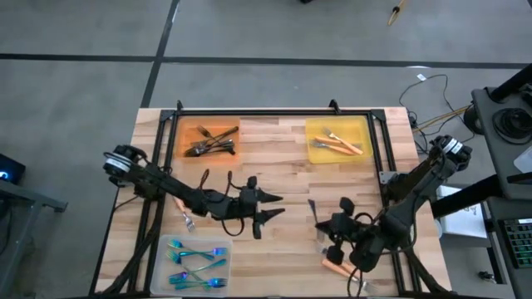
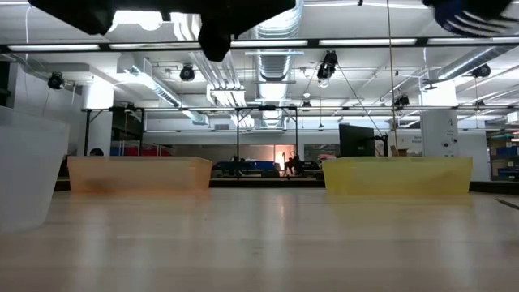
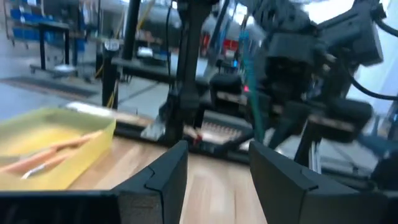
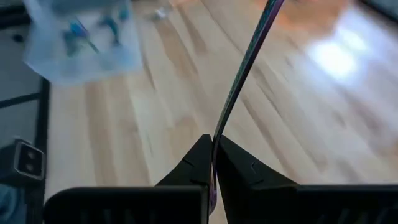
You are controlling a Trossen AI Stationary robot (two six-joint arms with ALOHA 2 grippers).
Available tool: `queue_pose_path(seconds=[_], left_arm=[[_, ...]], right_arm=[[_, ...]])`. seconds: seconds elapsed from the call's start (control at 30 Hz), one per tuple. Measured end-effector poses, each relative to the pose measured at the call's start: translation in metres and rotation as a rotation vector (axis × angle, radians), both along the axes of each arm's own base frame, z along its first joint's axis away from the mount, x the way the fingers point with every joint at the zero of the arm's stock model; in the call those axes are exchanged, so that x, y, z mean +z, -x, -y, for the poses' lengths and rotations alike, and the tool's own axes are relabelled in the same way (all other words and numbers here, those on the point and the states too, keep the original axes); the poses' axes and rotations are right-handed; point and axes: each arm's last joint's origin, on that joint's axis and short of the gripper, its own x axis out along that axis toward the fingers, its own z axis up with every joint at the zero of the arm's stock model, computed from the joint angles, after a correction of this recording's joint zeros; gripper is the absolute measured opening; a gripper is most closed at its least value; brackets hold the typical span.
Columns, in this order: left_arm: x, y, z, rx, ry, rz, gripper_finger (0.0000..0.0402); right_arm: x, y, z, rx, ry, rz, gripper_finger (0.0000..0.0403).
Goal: Sort silverware by color (type)
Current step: Put the blue fork into the transparent bin
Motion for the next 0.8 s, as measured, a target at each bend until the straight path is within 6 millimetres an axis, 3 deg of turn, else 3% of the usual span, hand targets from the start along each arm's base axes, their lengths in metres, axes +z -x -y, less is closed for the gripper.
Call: queue_pose_path(seconds=[0.23, 0.4, 0.53, 0.8], left_arm=[[0.005, -0.001, 0.000, 0.000, 0.042, 0.103, 0.0160], [0.007, -0.001, 0.002, -0.085, 0.072, 0.122, 0.0185], [0.018, -0.006, 0.007, -0.183, 0.096, 0.159, 0.0204], [0.033, -0.015, 0.010, -0.181, 0.060, 0.190, 0.0212]], right_arm=[[0.007, -0.022, -0.004, 0.128, 0.121, 0.099, 0.0008], [0.008, -0.031, 0.004, 0.125, 0.169, 0.098, 0.0008], [0.011, -0.041, 0.009, 0.139, 0.203, 0.120, 0.0008], [0.016, -0.052, 0.009, 0.236, 0.223, 0.162, 0.0008]])
